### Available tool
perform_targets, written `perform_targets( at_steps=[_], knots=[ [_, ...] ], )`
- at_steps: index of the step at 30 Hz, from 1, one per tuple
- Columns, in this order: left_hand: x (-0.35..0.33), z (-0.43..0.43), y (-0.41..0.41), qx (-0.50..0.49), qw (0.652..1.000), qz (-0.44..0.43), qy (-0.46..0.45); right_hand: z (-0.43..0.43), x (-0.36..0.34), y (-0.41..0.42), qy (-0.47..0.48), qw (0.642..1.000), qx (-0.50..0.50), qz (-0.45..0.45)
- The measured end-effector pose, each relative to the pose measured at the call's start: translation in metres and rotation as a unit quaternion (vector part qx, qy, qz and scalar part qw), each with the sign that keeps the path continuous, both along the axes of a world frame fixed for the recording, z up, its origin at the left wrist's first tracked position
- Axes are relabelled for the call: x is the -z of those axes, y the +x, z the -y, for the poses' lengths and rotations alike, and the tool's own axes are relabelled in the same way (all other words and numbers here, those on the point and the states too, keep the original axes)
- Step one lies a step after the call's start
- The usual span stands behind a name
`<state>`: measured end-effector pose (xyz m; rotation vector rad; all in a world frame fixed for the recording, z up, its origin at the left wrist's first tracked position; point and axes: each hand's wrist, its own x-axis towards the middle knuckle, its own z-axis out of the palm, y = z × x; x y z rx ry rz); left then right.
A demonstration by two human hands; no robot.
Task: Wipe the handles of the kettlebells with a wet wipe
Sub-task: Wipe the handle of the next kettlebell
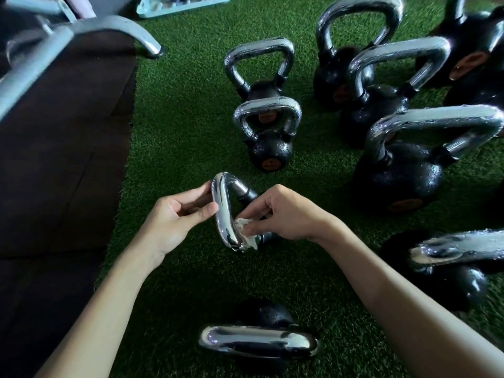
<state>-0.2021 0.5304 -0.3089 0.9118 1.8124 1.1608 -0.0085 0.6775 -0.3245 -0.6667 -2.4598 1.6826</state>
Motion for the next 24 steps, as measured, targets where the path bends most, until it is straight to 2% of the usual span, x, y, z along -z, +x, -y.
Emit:
perform_targets(
  at_steps=[6,9,12,18,24],
  knots=[
    [0.001,-0.001,0.003,-0.029,0.999,-0.005,0.013,0.016,0.012,-0.019,-0.06,0.985,0.147,-0.067],
    [0.002,-0.001,0.002,-0.034,0.999,-0.007,0.02,0.014,0.01,-0.016,-0.039,0.99,0.127,-0.048],
    [0.001,0.0,0.001,-0.028,0.999,-0.008,0.016,0.016,0.006,-0.013,0.001,0.993,0.113,-0.038],
    [0.0,0.0,-0.002,-0.029,0.999,-0.032,-0.016,0.013,0.007,-0.042,0.097,0.959,0.241,-0.11],
    [-0.006,0.002,-0.003,-0.037,0.998,-0.042,-0.038,0.021,0.027,-0.048,0.188,0.936,0.295,-0.048]
  ],
)
